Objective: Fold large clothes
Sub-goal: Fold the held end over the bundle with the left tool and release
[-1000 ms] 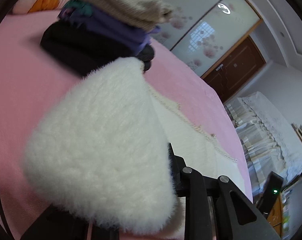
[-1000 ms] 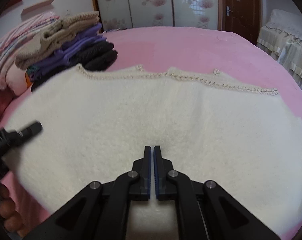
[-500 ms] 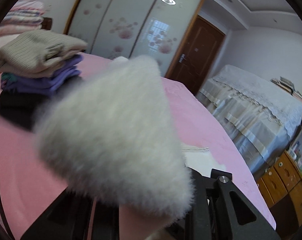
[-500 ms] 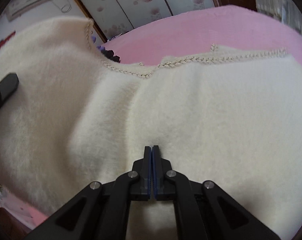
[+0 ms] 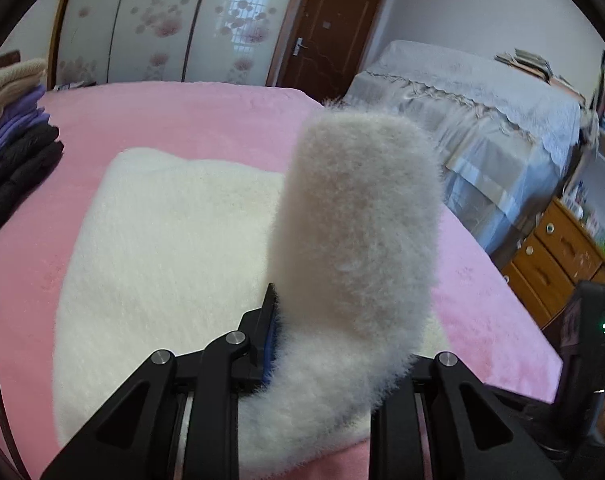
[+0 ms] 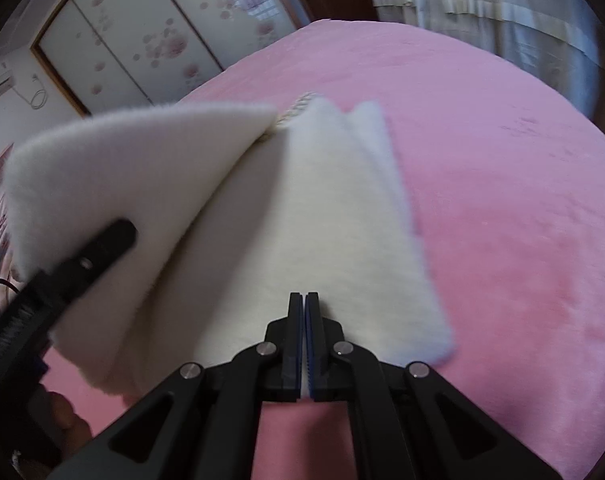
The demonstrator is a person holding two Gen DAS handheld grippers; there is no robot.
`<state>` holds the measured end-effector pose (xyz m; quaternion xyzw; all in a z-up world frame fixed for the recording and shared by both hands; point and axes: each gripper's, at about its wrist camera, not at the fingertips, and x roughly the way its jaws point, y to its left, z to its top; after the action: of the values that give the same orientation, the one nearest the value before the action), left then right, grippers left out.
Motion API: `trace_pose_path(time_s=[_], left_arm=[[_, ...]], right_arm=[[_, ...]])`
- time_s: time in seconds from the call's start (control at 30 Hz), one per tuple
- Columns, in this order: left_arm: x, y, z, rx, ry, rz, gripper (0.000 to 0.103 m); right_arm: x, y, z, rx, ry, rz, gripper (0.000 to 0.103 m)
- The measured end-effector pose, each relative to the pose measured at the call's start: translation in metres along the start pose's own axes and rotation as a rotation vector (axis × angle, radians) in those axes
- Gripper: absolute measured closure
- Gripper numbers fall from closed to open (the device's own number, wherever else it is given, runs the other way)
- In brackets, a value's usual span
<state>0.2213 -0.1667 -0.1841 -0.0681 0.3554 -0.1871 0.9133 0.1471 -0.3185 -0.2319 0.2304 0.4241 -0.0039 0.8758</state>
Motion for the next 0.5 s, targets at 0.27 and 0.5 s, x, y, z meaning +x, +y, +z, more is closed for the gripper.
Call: trace_pose_path(time_s=[0.27, 0.5], left_arm=[[-0.001, -0.022, -0.006, 0.058, -0.003, -0.025, 0.082], [0.017, -0.05, -0.041, 0.226, 0.001, 0.029, 0.081]], right_arm=[[-0.012, -0.006, -0.011, 0.006, -0.027, -0.022, 0.103], [-0.016, -0.017, -0.009, 0.022, -0.019, -0.047, 0.102]])
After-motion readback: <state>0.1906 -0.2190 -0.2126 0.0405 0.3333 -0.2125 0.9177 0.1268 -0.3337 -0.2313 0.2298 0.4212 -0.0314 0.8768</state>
